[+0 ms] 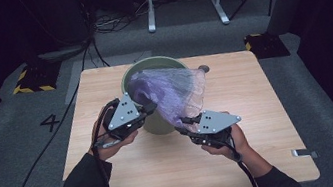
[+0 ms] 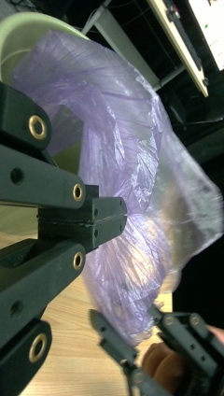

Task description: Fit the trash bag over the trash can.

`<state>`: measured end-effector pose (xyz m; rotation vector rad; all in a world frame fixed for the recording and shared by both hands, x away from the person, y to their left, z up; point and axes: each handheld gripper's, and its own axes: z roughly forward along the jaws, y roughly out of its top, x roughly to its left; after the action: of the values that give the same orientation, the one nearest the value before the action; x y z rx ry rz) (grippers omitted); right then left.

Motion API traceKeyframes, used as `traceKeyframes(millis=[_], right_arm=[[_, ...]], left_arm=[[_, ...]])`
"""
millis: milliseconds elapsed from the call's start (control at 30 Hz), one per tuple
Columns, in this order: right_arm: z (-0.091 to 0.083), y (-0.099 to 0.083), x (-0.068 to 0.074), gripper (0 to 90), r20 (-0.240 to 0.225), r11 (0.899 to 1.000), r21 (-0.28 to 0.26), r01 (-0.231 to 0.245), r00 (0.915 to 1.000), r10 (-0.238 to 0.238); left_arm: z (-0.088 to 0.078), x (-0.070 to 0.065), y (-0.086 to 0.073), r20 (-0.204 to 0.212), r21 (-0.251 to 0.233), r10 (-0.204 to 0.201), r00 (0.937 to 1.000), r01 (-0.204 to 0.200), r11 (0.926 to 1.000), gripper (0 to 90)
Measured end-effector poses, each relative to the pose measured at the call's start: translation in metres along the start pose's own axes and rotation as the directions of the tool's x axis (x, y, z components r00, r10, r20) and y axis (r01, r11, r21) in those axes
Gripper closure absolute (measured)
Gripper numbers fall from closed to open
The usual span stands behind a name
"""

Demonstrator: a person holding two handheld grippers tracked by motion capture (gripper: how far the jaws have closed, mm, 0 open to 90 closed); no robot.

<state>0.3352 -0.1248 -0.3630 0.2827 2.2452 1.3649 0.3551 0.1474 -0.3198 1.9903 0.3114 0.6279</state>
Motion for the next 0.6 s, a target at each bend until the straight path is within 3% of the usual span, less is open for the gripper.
traceKeyframes(millis=[67, 367, 600], right_arm=[[0.000, -0.001, 0.000, 60.2, 0.002, 1.000, 0.007, -0.003, 1.0000, 0.003], [-0.023, -0.013, -0.004, 40.7, 0.014, 0.999, -0.011, -0.049, 0.9987, 0.049], [-0.043, -0.016, -0.012, 40.5, 0.057, 0.995, -0.040, -0.093, 0.9939, 0.095]], left_arm=[[-0.002, 0.000, -0.003, -0.003, 0.000, 0.005, 1.0000, -0.005, 1.0000, 89.9], [-0.016, 0.002, -0.018, -0.012, -0.026, -0.013, 0.9998, 0.013, 0.9996, 90.0], [-0.018, 0.006, -0.035, -0.024, -0.019, -0.056, 0.9982, 0.055, 0.9983, 90.0]])
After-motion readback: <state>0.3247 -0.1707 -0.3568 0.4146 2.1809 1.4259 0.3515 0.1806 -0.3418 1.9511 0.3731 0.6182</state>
